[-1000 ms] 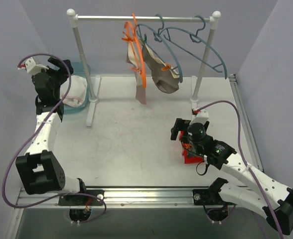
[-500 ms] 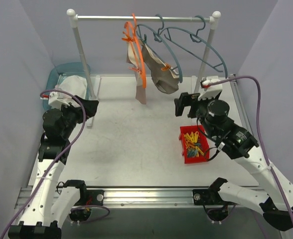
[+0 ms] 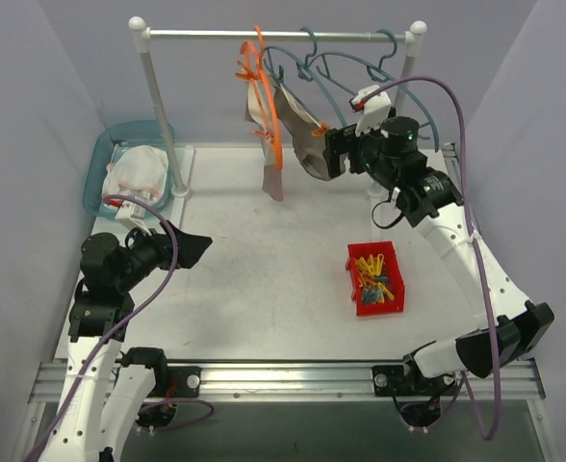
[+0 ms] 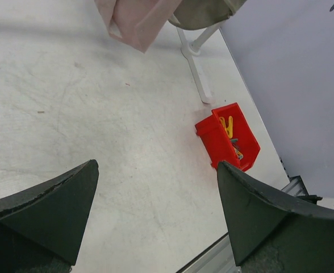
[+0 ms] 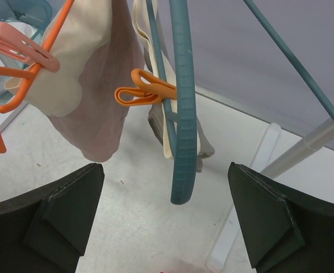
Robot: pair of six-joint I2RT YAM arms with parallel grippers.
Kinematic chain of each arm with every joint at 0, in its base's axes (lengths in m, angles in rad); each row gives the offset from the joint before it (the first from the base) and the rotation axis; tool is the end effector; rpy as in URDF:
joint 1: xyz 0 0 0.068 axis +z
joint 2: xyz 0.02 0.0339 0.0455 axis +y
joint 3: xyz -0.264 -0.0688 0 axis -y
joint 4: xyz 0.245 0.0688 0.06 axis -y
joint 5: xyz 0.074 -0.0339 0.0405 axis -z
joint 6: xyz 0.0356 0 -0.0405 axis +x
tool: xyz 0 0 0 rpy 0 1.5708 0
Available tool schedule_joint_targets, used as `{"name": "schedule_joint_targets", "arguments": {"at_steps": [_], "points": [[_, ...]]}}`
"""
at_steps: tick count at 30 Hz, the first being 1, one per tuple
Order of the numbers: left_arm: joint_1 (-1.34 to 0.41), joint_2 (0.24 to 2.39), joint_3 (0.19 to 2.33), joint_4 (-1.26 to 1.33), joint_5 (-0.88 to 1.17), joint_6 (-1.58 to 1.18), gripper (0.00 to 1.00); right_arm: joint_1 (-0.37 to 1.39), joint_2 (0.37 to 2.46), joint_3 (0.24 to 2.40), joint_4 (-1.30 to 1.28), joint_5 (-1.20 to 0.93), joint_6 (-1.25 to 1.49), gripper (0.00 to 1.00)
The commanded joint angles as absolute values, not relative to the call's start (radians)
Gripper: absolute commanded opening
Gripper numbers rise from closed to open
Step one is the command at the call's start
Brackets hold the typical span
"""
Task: Remove the underwear clipped to the hanger
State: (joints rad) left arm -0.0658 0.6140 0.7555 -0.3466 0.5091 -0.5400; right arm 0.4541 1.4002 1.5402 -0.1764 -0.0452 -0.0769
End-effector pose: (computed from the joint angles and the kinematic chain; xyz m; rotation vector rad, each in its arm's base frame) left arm 0.1397 -0.0266 0.3382 -0.0524 1.8355 -0.8820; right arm 0.2859 0.1413 0.4633 -0.4582 1.5507 0.3281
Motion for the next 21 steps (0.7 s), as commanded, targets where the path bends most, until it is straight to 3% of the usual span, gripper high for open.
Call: {"name": "schedule_joint_targets", "arguments": {"at_steps": [1, 4, 7, 8, 11, 13, 16, 21], "points": [[-0.069, 0.575, 0.739, -0.379, 0.571, -0.509, 0.94, 0.425, 1.446, 1.617, -0.169, -0.205, -0.115, 0.95], [-0.069, 0.569, 0.733, -0.391, 0.575, -0.500, 0.94, 0.408, 1.492, 1.634, -0.178, -0.297, -0.114, 0.83], [-0.069, 0.568, 0.741, -0.411, 0.577, -0.489, 0.94, 0.405, 1.540, 1.670, -0.195, -0.330, -0.112, 0.63], [-0.069, 0.569, 0.744, -0.417, 0.577, -0.489, 0.94, 0.403, 1.549, 1.695, -0.201, -0.330, -0.110, 0.45], [-0.069, 0.563, 0.753, -0.428, 0.578, -0.485, 0.94, 0.400, 1.578, 1.723, -0.215, -0.304, -0.110, 0.18], [-0.069, 0.557, 0.753, -0.436, 0.575, -0.483, 0.94, 0.402, 1.588, 1.741, -0.216, -0.301, -0.109, 0.16], [-0.069, 0.558, 0.752, -0.436, 0.575, -0.483, 0.94, 0.399, 1.594, 1.764, -0.213, -0.273, -0.107, 0.02], [-0.071, 0.564, 0.753, -0.439, 0.575, -0.482, 0.94, 0.394, 1.557, 1.764, -0.158, -0.224, -0.074, 0.00]]}}
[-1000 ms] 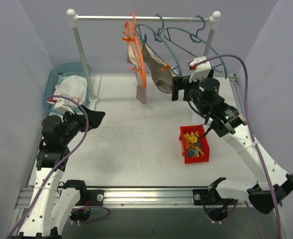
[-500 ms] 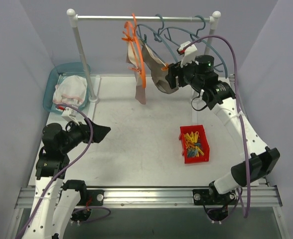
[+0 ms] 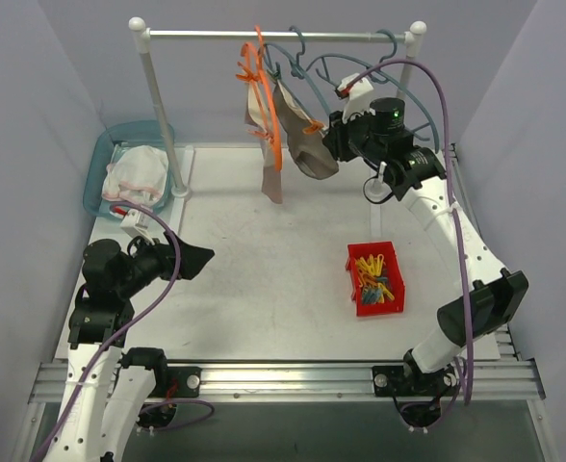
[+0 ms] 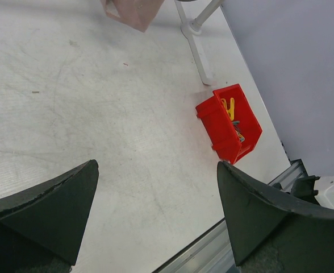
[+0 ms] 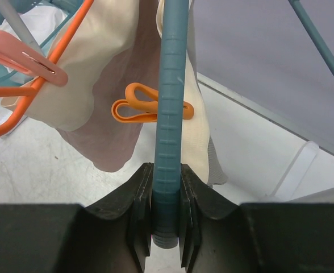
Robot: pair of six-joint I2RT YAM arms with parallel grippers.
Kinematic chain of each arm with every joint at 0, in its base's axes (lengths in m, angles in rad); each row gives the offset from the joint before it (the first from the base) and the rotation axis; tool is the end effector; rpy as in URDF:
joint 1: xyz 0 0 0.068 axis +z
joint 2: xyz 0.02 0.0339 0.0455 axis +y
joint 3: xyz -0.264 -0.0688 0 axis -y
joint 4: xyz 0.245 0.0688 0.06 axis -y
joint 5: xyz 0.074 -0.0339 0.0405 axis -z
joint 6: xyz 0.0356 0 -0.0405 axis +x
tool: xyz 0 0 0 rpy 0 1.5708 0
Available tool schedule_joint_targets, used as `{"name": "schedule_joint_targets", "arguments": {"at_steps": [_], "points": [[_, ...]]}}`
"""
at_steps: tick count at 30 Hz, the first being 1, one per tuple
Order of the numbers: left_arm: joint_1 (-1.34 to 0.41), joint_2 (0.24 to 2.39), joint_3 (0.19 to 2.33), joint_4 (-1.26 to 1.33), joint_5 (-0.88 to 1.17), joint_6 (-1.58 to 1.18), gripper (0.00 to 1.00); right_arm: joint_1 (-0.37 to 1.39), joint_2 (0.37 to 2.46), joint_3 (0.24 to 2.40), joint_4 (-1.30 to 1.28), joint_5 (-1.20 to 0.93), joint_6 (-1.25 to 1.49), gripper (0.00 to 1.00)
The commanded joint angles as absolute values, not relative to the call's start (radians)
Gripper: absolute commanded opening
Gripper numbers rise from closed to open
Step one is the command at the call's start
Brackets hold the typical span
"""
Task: Remove the underwear clipped to the hanger
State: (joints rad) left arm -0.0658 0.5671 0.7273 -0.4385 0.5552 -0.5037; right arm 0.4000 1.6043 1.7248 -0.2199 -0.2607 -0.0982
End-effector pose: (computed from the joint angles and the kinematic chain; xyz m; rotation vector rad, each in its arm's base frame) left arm 0.1283 -0.0273 0.3250 -0.0138 1.9039 -0.9035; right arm 0.3397 0.1536 0.4556 -0.6054 1.5737 0.4449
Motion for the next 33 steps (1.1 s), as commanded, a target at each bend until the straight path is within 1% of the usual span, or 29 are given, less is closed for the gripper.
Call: {"name": "schedule_joint_targets", "arguments": {"at_steps": [1, 7, 12, 21, 27, 30, 33], "points": [[-0.069, 0.565, 0.753, -0.439, 0.575, -0.482, 0.94, 0.394, 1.524, 1.746, -0.111, -0.215, -0.061, 0.00], [-0.069, 0.577, 0.759, -0.436, 0.569, -0.482, 0.94, 0.396, 1.367, 1.582, 0.170, -0.127, 0.034, 0.00], [-0.069, 0.591, 0.764, -0.431, 0.566, -0.486, 0.94, 0.396, 1.367, 1.579, 0.181, -0.132, 0.041, 0.00], [-0.069, 0.601, 0.749, -0.420, 0.555, -0.489, 0.94, 0.394, 1.342, 1.506, 0.316, -0.163, 0.089, 0.00], [-0.069, 0.606, 0.749, -0.425, 0.555, -0.488, 0.94, 0.394, 1.377, 1.571, 0.212, -0.187, 0.063, 0.00], [-0.069, 0.600, 0.746, -0.420, 0.554, -0.491, 0.94, 0.396, 1.397, 1.621, 0.060, -0.186, 0.034, 0.00], [-0.069, 0.603, 0.739, -0.410, 0.558, -0.494, 0.94, 0.396, 1.410, 1.634, -0.011, -0.187, 0.022, 0.06]]}}
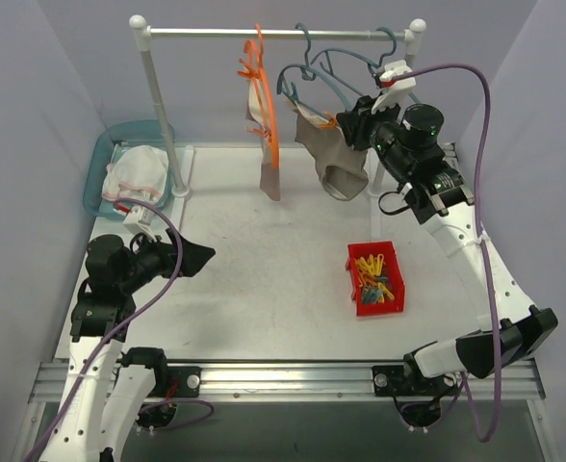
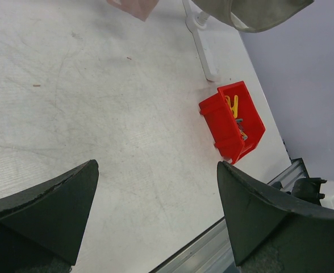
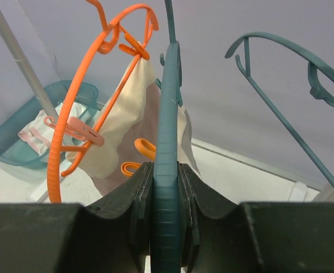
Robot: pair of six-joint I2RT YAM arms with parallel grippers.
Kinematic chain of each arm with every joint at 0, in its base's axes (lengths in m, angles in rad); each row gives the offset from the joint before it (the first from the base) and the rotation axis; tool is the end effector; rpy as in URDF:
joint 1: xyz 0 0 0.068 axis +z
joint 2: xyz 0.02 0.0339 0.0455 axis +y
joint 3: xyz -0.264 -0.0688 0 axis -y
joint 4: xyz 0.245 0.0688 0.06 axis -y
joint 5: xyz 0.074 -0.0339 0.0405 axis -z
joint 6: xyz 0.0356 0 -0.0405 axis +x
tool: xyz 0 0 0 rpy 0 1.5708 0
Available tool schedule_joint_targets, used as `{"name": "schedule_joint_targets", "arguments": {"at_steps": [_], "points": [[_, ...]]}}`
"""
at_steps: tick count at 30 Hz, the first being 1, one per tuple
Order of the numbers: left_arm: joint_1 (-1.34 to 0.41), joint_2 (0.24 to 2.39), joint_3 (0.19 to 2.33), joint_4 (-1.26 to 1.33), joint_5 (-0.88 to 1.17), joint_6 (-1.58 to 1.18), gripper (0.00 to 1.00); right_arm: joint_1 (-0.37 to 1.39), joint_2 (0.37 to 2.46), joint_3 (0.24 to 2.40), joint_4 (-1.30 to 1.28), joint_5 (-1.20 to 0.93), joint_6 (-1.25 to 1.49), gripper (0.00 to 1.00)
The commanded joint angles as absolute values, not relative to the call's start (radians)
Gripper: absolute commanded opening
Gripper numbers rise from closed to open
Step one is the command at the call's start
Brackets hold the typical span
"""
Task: Remove the underwear clipped to the hanger
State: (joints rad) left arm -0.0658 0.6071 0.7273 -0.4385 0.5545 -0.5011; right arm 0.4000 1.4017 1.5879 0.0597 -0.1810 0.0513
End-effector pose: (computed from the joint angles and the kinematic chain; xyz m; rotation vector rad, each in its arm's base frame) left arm 0.1367 -0.0278 0.3204 -0.0284 1.9416 -0.9044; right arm 0.2839 0.1270 0.5046 -0.3851 1.2899 0.5018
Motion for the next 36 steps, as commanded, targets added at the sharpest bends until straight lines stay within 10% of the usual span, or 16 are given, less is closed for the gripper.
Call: {"name": "schedule_joint_targets", "arguments": {"at_steps": [1, 22, 32, 36], "points": [[-0.069, 0.606, 0.738, -0.408, 0.558, -0.495, 0.94, 0.396, 1.413, 1.631, -0.062, -0.184, 0.017, 0.08], [-0.071, 0.621, 0.735, -0.394, 0.569, -0.488, 0.94, 0.482, 1.621, 1.810, -0.290, -0.026, -0.058, 0.46], [-0.069, 0.611, 0.738, -0.408, 0.561, -0.477, 0.94, 0.512, 1.681, 1.873, -0.314, 0.069, -0.069, 0.47], [-0.069, 0.609, 0.739, -0.411, 0.558, -0.477, 0.94, 0.512, 1.690, 1.871, -0.328, 0.075, -0.063, 0.32]]}}
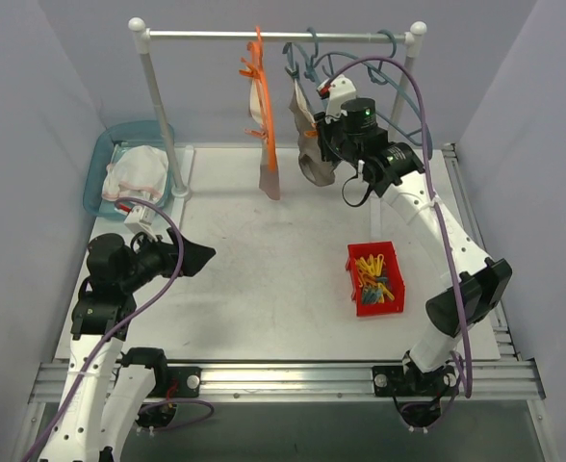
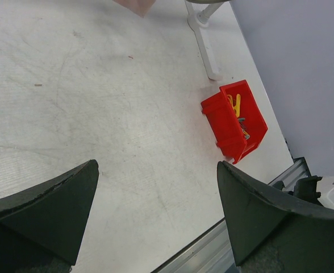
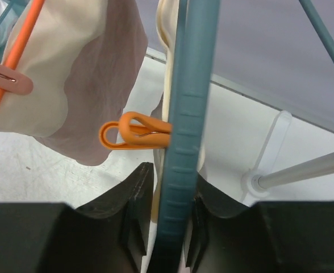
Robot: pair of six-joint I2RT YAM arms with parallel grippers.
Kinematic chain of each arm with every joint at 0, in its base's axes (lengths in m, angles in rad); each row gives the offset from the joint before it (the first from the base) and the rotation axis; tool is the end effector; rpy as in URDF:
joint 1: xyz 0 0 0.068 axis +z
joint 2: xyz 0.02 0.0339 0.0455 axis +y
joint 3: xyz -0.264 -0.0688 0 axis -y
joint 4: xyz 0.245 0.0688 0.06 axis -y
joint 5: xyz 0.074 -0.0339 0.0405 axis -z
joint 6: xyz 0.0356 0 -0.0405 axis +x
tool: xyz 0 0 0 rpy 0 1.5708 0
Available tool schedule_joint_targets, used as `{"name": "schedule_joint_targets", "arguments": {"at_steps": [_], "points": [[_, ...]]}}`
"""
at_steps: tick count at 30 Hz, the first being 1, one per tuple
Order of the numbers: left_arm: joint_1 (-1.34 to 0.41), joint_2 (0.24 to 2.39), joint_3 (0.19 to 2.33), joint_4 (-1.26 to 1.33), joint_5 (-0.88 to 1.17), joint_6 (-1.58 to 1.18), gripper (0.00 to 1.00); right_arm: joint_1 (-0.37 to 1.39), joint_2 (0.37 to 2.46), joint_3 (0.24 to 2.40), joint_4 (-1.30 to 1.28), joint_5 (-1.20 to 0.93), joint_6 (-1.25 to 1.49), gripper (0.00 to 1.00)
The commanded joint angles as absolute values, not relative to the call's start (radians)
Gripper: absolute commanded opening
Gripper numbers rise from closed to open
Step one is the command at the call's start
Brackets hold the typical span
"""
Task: Remove the underwear clipped to the hanger
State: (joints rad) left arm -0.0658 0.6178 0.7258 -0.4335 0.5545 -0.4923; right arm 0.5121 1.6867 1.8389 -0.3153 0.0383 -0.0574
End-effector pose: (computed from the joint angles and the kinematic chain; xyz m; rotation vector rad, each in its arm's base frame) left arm 0.1392 -0.0280 0.3191 -0.0228 1.9472 -0.8992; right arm 0.3421 0.1908 0.4544 -0.4624 1.6808 0.3010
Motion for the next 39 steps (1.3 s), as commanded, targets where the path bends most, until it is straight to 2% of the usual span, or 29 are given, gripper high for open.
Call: {"name": "schedule_joint_targets", "arguments": {"at_steps": [1, 2, 3, 11, 17, 23, 27, 34, 39], "points": [[-0.071, 0.609, 0.739, -0.411, 0.560, -0.476, 0.94, 0.511, 1.690, 1.873, -0.331, 0.077, -0.061, 0.23], [-0.071, 0.607, 0.739, -0.416, 0.557, -0.476, 0.94, 0.509, 1.690, 1.876, -0.334, 0.077, -0.055, 0.15], [-0.069, 0.604, 0.739, -0.416, 0.558, -0.476, 0.94, 0.509, 1.690, 1.879, -0.336, 0.075, -0.052, 0.00], [-0.069, 0.606, 0.739, -0.417, 0.552, -0.476, 0.94, 0.500, 1.669, 1.917, -0.284, 0.084, -0.025, 0.00], [-0.069, 0.604, 0.742, -0.422, 0.549, -0.476, 0.94, 0.503, 1.563, 1.844, -0.108, 0.083, 0.021, 0.00], [-0.069, 0.606, 0.744, -0.422, 0.549, -0.479, 0.94, 0.511, 1.500, 1.799, -0.084, 0.083, 0.041, 0.00], [-0.069, 0.604, 0.747, -0.422, 0.551, -0.480, 0.94, 0.518, 1.444, 1.714, -0.083, 0.097, 0.061, 0.00], [-0.069, 0.620, 0.747, -0.396, 0.557, -0.486, 0.94, 0.560, 1.295, 1.444, -0.032, 0.083, 0.058, 0.00], [-0.069, 0.653, 0.778, -0.388, 0.555, -0.480, 0.94, 0.558, 1.238, 1.376, 0.021, 0.058, 0.040, 0.00]]}}
